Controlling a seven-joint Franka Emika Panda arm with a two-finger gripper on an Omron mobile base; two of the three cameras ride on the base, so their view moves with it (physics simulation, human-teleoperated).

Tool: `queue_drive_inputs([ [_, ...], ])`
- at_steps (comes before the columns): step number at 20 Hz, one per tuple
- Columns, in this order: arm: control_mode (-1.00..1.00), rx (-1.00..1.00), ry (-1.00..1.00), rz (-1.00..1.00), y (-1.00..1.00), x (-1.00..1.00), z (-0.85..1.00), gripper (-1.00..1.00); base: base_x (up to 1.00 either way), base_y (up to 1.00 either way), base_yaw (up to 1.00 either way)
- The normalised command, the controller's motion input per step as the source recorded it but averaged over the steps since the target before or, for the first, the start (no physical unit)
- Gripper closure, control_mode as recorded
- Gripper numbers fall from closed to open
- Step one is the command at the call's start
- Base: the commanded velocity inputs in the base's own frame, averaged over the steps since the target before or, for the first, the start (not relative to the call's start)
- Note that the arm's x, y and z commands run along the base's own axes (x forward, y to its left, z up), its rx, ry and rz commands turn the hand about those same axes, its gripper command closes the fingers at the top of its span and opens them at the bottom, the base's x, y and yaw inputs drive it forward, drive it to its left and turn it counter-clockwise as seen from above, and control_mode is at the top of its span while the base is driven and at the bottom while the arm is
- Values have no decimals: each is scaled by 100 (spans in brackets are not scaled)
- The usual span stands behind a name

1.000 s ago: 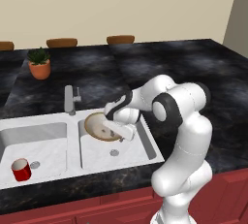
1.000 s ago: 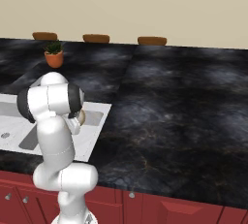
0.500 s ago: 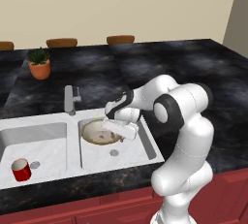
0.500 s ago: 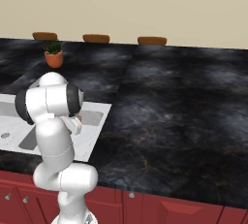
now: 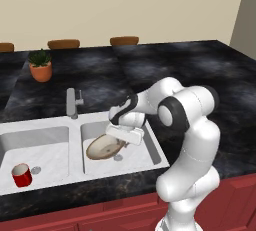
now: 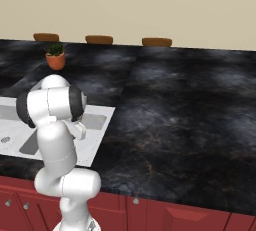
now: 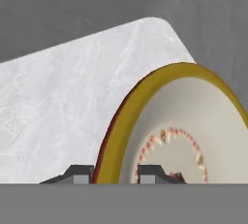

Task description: Place the mug in the left basin and the bowl in the right basin of the sink.

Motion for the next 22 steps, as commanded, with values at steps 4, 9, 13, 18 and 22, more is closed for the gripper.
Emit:
queue_drive_inputs([
  [4,-100,0,0,9,1,0,-32,100,0,0,0],
  [9,-100,0,0,8,8,0,-40,100,0,0,0],
  [13,-100,0,0,7,13,0,-29,100,0,0,0],
  [18,-100,0,0,3,0,0,0,100,0,0,0],
  [22,-100,0,0,0,0,0,0,-100,0,0,0],
])
